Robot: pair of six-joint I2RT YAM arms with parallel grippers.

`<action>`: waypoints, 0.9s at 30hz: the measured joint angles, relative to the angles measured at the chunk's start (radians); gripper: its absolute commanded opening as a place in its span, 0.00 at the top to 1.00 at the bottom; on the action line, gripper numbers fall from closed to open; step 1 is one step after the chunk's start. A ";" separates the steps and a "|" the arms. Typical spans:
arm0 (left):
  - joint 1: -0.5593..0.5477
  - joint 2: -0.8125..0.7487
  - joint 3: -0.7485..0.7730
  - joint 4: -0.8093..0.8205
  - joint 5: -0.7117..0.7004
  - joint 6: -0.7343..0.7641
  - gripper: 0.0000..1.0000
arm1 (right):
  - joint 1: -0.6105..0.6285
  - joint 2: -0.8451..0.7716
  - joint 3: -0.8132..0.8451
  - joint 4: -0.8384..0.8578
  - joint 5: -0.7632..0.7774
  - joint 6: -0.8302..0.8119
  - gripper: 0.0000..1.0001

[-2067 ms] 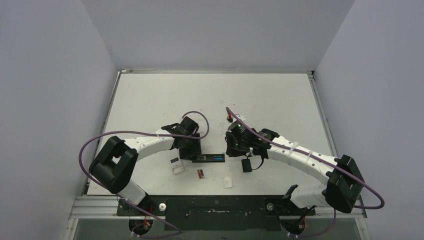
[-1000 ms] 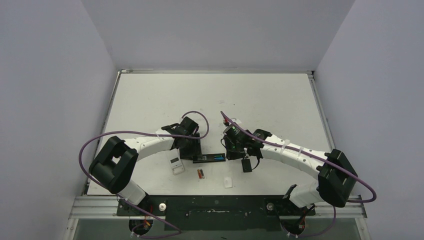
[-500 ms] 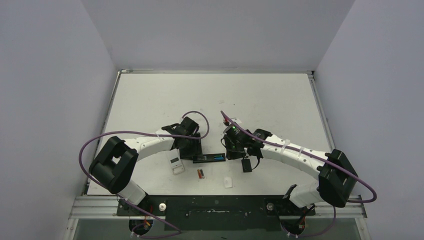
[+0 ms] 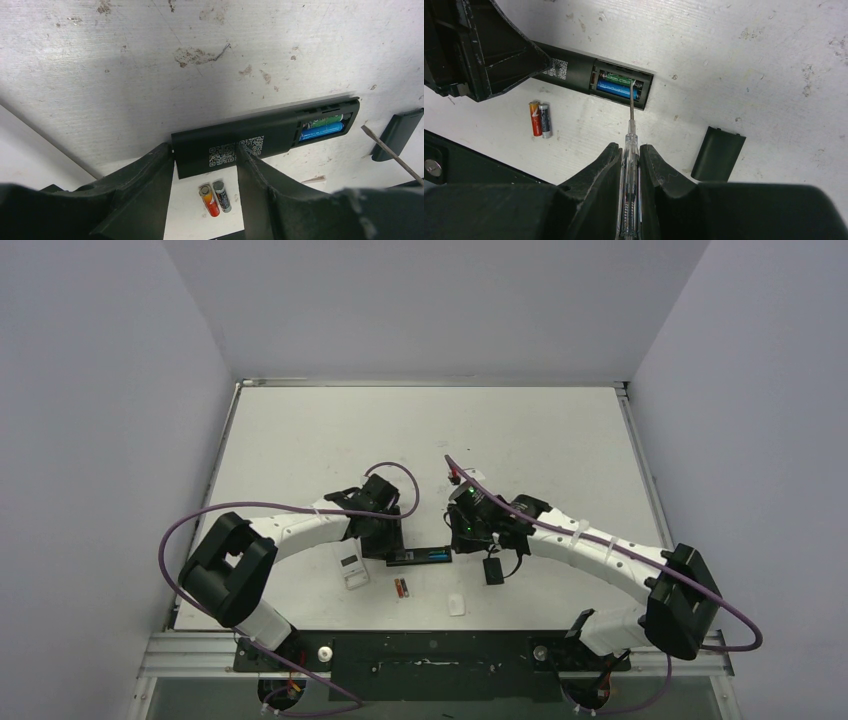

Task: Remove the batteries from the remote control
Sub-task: Unload the battery from the remote control.

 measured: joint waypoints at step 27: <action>-0.007 0.001 0.001 -0.001 -0.011 0.000 0.55 | 0.000 0.044 0.002 -0.017 0.016 -0.043 0.95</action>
